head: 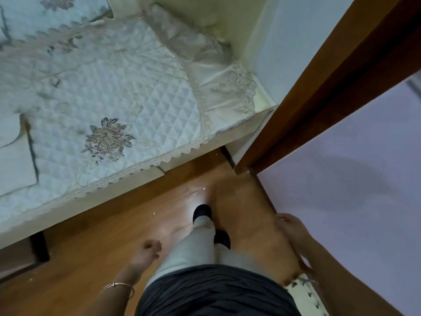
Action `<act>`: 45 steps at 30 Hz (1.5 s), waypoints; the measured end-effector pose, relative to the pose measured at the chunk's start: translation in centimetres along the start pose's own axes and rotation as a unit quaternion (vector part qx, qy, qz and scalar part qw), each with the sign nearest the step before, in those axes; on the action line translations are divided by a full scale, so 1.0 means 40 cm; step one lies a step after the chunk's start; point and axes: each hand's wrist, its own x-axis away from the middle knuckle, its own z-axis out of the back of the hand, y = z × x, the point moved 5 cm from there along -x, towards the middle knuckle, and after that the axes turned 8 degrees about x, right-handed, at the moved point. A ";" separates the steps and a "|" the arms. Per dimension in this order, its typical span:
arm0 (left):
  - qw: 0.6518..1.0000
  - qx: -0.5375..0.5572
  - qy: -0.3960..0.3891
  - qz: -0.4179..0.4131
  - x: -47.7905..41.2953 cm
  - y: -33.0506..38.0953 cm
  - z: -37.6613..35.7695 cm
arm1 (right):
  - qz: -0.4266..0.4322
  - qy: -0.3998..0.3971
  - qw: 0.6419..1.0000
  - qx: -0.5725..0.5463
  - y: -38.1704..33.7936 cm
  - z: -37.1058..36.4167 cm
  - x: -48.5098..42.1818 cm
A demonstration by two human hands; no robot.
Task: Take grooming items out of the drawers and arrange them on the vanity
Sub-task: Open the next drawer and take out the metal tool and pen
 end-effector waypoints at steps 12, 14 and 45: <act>0.997 0.040 0.052 -0.047 -0.066 0.176 -0.011 | -0.032 -0.104 0.992 0.063 -0.130 0.040 -0.088; 0.994 0.073 0.073 -0.034 -0.061 0.167 -0.031 | -0.010 -0.108 0.991 0.080 -0.168 0.065 -0.120; 0.860 0.503 0.084 0.007 -0.324 0.397 -0.259 | -0.034 -0.229 0.950 -0.208 -0.543 -0.092 -0.413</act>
